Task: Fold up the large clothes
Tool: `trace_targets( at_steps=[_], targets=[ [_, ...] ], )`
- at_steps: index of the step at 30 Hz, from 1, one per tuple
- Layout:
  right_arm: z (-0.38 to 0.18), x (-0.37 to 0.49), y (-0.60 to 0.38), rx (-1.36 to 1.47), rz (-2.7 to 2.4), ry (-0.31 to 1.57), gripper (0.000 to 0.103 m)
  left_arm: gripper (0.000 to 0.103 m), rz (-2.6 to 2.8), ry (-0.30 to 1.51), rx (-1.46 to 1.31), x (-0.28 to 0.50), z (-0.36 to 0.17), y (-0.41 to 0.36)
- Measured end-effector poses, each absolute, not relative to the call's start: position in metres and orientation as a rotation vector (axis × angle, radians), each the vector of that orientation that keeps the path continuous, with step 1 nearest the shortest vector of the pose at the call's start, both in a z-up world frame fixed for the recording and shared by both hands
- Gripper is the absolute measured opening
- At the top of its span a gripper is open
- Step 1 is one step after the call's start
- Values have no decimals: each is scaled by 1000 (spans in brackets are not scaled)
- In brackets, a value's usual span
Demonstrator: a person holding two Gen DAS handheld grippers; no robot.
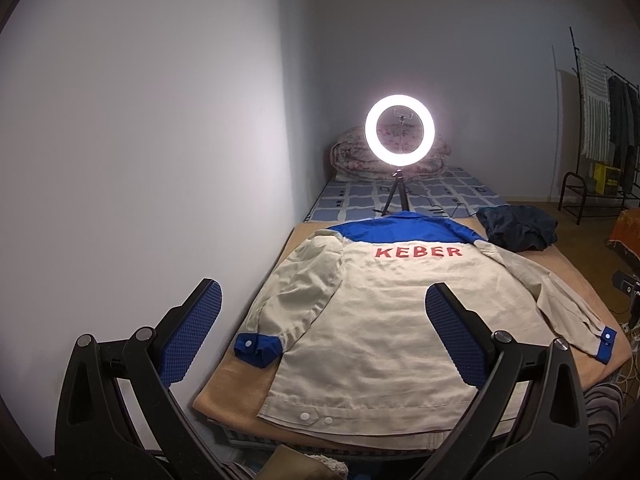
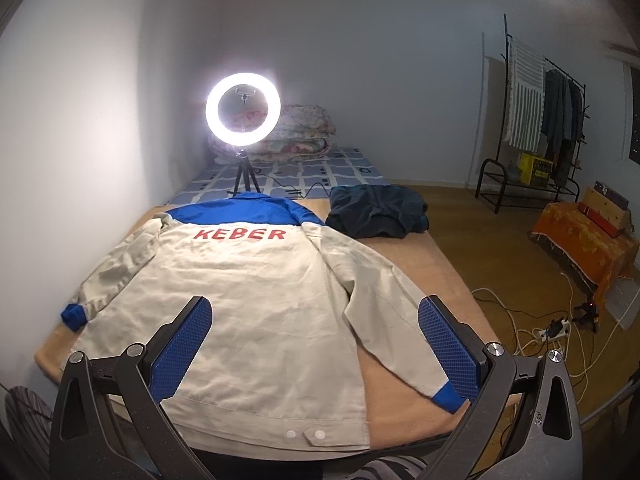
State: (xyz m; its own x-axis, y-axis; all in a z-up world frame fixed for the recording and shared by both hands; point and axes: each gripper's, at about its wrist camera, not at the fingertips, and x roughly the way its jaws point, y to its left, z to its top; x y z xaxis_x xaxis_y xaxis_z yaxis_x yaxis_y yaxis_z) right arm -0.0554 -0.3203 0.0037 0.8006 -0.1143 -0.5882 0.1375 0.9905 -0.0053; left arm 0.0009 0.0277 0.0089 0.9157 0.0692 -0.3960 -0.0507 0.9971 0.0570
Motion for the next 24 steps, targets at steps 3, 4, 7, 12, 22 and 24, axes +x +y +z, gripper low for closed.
trace_targets(
  at_steps=[3,4,7,12,22,24],
  targets=[
    [1,-47,-314,43,-115,642,103,103,75,423,46,6,3,30],
    [0,-44,-312,44,-105,647,103,103,80,429,46,8,0,34],
    [-5,-34,-298,29,-72,652,103,103,91,440,53,10,-3,35],
    [-14,-15,-271,10,3,648,103,103,110,461,59,14,-17,46],
    [-59,65,-194,108,282,756,102,103,156,517,33,20,-52,80],
    [-72,80,-179,148,351,795,102,100,152,523,19,21,-58,87]
  ],
)
